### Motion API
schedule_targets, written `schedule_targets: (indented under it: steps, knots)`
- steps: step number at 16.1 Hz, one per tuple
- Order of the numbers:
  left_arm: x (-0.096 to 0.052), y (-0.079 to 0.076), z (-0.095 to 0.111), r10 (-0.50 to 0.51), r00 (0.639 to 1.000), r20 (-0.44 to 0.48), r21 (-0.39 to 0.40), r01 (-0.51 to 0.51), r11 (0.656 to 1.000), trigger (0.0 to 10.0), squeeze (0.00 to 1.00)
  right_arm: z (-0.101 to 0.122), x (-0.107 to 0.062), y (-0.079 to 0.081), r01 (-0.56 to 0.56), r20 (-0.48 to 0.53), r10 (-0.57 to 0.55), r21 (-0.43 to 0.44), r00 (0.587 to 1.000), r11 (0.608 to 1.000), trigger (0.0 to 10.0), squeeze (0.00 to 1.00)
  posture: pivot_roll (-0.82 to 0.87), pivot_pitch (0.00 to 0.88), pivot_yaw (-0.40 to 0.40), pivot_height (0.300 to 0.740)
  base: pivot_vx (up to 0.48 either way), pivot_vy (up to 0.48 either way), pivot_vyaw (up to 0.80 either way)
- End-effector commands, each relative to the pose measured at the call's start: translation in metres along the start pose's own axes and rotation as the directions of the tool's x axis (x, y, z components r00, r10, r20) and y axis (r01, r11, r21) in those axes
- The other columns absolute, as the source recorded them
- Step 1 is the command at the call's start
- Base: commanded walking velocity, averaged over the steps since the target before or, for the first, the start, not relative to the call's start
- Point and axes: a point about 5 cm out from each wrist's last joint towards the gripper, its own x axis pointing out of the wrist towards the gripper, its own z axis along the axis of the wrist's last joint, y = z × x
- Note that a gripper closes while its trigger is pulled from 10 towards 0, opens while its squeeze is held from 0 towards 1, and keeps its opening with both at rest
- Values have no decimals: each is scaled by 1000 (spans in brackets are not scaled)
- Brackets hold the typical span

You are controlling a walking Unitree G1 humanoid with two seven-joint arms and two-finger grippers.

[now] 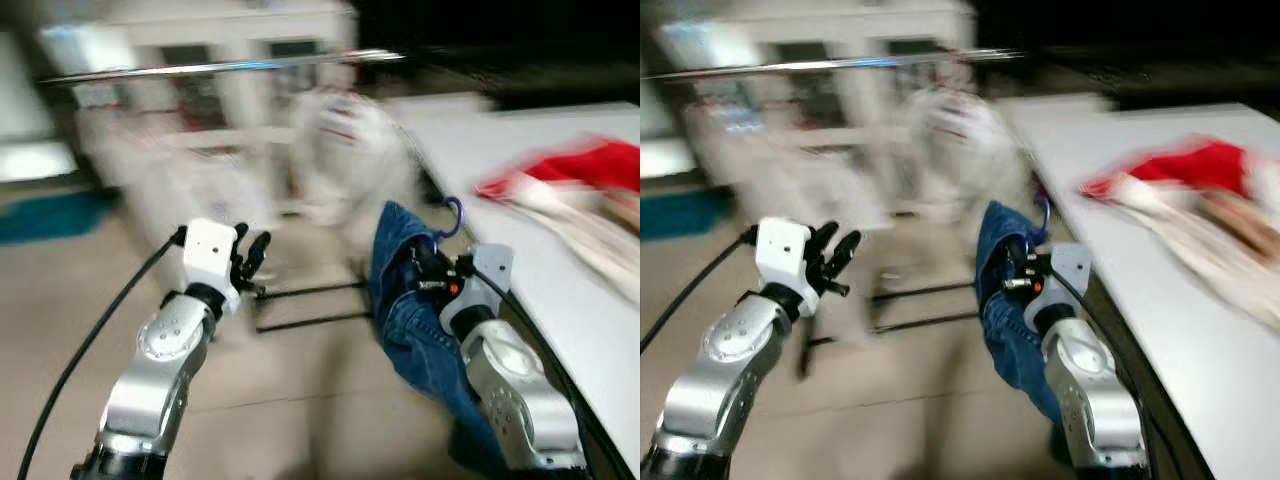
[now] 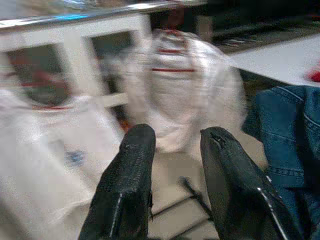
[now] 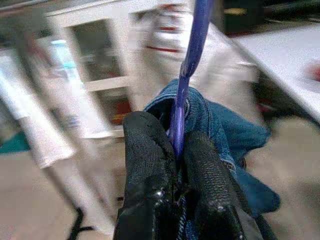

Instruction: Hang hanger

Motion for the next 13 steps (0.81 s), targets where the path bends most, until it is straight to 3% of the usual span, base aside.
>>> schedule_targets:
  steps: [1, 13]
  knots:
    - [3, -1, 2, -16, 1000, 2, 7, 16, 1000, 10000, 0, 14, 3, 7, -25, 69, 25, -4, 997, 1000, 10000, 0, -94, 0, 58, 719, 289, 0, 0]
    - [-1, 2, 1, -17, 1000, 1, 17, 17, 1000, 10000, 0, 15, 7, 10, -38, 79, 41, -41, 996, 998, 10000, 0, -82, 0, 43, 719, 306, 0, 0]
